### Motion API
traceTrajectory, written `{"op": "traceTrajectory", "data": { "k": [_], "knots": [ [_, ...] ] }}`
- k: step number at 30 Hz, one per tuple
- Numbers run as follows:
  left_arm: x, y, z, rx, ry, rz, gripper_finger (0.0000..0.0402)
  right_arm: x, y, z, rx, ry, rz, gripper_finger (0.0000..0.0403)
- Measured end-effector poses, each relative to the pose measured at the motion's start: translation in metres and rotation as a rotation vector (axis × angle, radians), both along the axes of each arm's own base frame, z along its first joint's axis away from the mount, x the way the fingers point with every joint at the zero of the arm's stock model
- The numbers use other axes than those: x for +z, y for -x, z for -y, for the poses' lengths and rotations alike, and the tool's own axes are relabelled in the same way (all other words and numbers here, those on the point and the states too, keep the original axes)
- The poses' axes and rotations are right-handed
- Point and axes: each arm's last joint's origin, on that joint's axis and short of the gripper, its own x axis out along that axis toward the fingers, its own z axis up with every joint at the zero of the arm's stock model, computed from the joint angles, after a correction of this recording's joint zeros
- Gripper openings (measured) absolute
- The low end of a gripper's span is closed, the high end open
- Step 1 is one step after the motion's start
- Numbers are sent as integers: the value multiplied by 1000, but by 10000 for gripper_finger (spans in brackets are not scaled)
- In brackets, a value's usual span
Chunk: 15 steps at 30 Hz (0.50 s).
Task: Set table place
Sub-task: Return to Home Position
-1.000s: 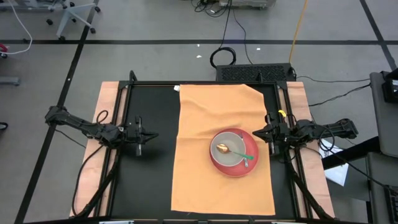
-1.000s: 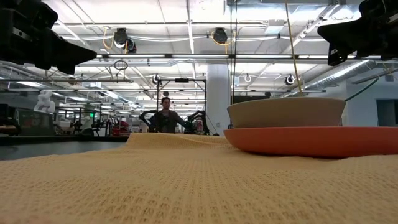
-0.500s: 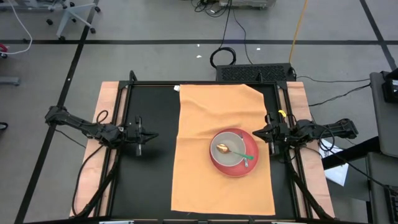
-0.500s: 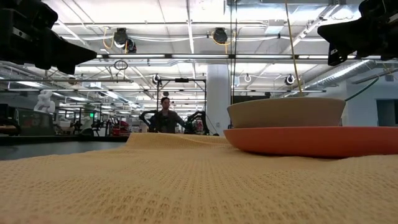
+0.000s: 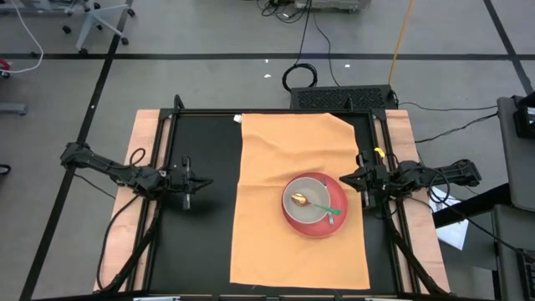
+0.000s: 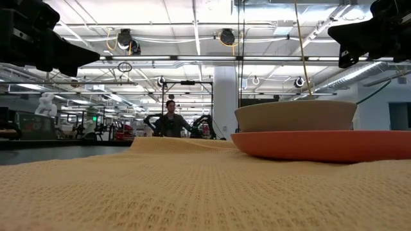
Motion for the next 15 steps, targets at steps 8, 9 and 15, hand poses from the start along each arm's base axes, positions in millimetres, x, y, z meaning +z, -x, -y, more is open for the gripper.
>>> {"op": "traceTrajectory", "data": {
  "k": [8, 9, 15],
  "knots": [
    [0, 0, 0, 0, 0, 0, 19, 0, 0, 0, 1, -5, 0, 0],
    [0, 0, 0, 0, 0, 0, 19, 0, 0, 0, 1, -5, 0, 0],
    [0, 0, 0, 0, 0, 0, 19, 0, 0, 0, 0, -4, 0, 0]
  ]
}}
